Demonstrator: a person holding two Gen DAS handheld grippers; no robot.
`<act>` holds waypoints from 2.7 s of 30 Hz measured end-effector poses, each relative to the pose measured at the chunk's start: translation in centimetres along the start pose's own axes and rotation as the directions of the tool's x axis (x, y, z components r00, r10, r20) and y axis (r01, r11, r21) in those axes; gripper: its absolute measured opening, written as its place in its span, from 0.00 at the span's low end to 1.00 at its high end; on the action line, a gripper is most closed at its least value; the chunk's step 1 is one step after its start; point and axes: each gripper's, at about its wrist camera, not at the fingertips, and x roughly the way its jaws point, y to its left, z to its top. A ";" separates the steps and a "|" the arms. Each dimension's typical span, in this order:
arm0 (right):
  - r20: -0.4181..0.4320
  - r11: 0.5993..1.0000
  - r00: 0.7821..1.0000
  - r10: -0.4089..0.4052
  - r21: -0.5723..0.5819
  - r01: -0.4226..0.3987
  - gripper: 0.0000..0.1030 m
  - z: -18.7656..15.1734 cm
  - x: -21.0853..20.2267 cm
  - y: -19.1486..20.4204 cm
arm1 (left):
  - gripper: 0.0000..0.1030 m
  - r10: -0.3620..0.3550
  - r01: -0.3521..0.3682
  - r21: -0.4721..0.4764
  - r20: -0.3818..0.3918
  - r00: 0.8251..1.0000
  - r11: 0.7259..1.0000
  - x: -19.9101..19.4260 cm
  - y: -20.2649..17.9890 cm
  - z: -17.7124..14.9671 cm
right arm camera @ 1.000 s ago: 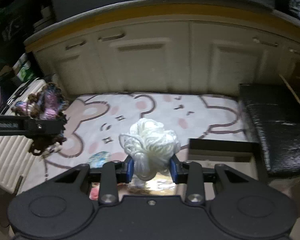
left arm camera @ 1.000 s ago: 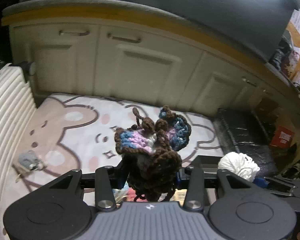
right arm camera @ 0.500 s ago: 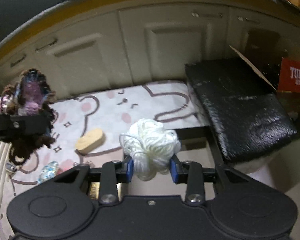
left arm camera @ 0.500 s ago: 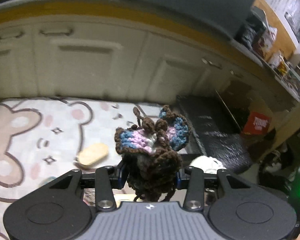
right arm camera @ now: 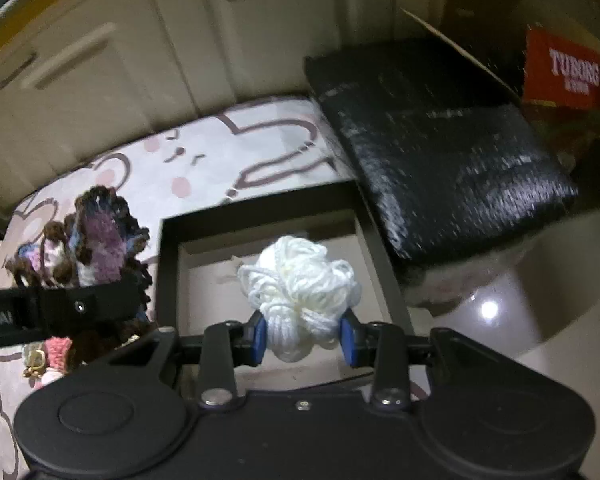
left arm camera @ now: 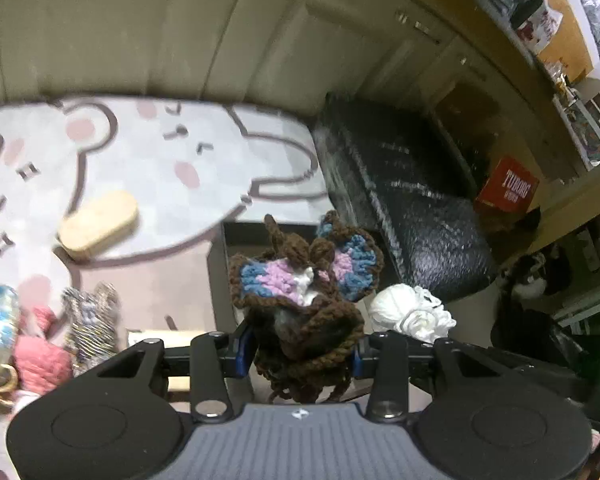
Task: Organize objects
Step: 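Carry the brown crochet with the left tool while the right tool carries the yarn ball to the black box, then open the left tool over the black box while the right tool releases the yarn ball inside, then withdraw both tools from the black box back over the mat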
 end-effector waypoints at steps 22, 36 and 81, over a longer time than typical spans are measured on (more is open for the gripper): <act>-0.081 0.999 0.997 0.013 -0.028 -0.016 0.36 -0.8 2.0 0.8 | 0.70 0.145 -0.141 0.058 -0.064 0.987 0.988 2.8 1.1 -0.6; -0.096 0.998 0.994 -0.051 -0.044 0.047 0.55 -1.1 2.9 1.0 | 0.70 0.178 -0.173 0.102 -0.036 0.983 0.980 1.2 1.1 -0.9; 0.127 0.997 0.989 -0.073 -0.027 0.077 1.00 -2.1 -4.0 2.7 | 1.00 0.365 -0.380 0.106 0.135 0.921 0.919 -5.1 4.0 -2.2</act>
